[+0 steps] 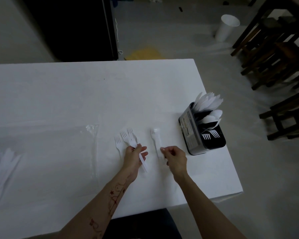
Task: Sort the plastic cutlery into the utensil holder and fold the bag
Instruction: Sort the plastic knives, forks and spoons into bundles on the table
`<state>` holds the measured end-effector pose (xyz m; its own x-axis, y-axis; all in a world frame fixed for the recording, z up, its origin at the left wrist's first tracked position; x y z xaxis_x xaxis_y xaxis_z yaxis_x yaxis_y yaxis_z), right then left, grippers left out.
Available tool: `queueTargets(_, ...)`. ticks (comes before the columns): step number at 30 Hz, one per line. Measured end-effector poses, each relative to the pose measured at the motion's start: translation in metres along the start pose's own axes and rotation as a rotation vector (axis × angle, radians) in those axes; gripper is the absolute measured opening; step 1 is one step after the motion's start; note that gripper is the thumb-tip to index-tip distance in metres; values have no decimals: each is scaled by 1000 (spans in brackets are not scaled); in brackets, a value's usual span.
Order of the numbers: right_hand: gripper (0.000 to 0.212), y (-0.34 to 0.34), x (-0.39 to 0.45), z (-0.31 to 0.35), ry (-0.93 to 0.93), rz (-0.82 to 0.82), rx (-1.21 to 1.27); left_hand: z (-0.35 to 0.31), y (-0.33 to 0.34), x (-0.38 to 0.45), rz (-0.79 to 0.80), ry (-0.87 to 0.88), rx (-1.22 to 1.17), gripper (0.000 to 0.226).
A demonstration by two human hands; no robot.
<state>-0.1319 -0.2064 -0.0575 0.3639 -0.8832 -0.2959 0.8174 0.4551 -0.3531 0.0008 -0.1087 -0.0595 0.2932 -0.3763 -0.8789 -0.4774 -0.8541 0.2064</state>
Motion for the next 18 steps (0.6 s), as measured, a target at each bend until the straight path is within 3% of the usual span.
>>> queueTargets(3,13,8,-4,13,-22,357,47,-2,3,0,84,-15,-24,29)
queueTargets(5,13,14,-6,13,-33,458,-4,-4,4,0,75,9,-14,25)
queueTargets(10,25,18,5,1,-108,42,-316,-8,0,1,-83,71,2,20)
queueTargets(14,21,25,9,-8,-111,148,-561,-4,-6,5,-133,87,30,22)
queueTargets(18,16,24,6,-9,-60,135,-405,-3,-17,6,-162,94,-15,21)
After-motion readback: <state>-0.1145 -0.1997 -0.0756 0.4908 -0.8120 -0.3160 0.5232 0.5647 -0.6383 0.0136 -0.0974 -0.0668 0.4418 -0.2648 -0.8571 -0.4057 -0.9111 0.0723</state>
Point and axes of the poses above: each hand's wrist, its own x-axis towards the middle knuckle, its own y-axis out of the palm, z = x × y, the point moved 3 cm from there along x, towards the middle knuckle, and after that the axes turned 14 degrees about -y, right-handed, at the moved point
